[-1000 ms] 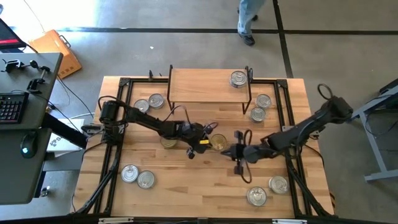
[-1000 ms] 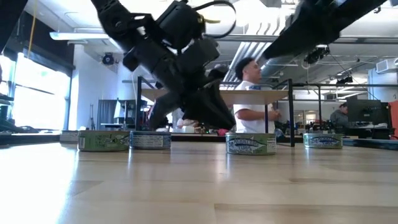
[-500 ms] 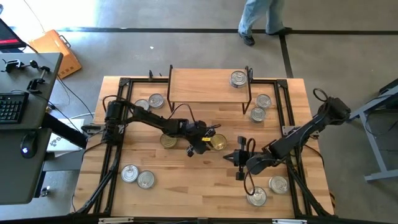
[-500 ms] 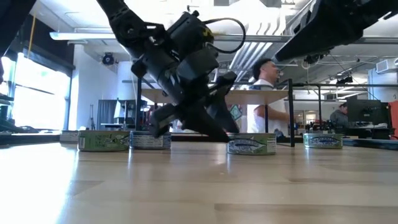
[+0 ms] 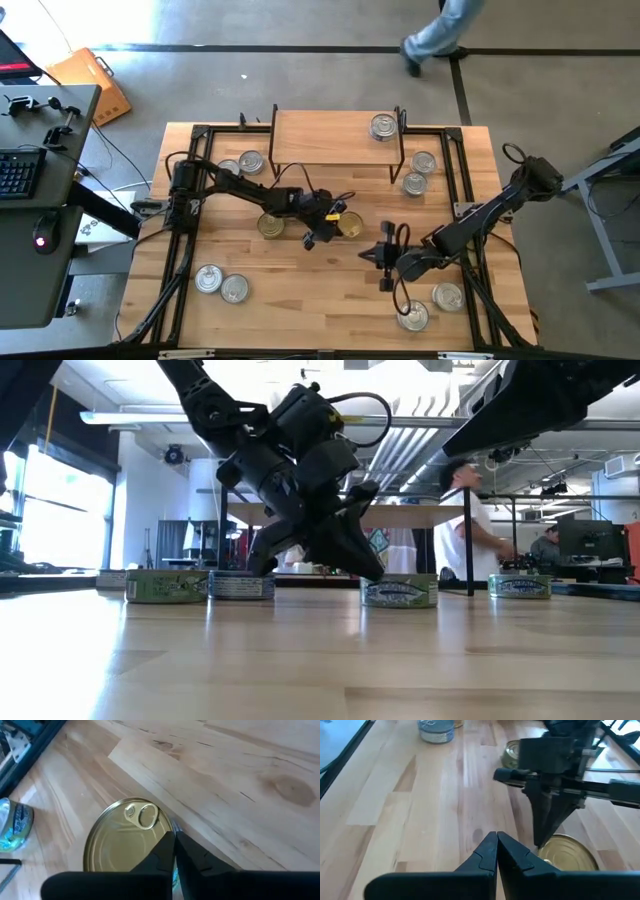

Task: Stack canned seafood by type on shelf
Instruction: Put the green tuna can on the shelf

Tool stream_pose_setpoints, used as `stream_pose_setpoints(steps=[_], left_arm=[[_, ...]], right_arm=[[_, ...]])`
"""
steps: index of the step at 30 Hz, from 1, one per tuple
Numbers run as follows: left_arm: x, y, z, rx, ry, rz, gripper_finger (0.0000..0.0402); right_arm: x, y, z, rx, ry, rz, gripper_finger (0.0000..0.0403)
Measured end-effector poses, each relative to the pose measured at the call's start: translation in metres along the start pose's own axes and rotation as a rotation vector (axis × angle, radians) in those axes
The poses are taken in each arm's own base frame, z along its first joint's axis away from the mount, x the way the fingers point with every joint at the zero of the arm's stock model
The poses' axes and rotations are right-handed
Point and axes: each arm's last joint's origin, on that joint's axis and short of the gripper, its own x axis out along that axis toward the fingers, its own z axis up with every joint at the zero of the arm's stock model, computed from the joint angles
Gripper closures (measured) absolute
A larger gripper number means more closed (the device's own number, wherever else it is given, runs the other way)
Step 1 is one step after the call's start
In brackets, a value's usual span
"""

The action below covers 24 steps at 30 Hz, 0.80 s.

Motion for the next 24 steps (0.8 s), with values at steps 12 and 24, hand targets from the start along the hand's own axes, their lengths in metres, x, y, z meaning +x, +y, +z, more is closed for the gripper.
stream_pose_setpoints(steps=[12, 24], left_arm=[[-0.011, 0.009, 0.016, -0.183, -0.064, 0.046, 0.0401], [-0.013, 0.010, 0.018, -0.270, -0.095, 0.028, 0.0401]], right_arm=[[0.002, -0.004, -0.002, -0.072, 0.027, 0.000, 0.0364], [0.046, -0.017, -0.031, -0.348, 0.205, -0.140, 0.0179]])
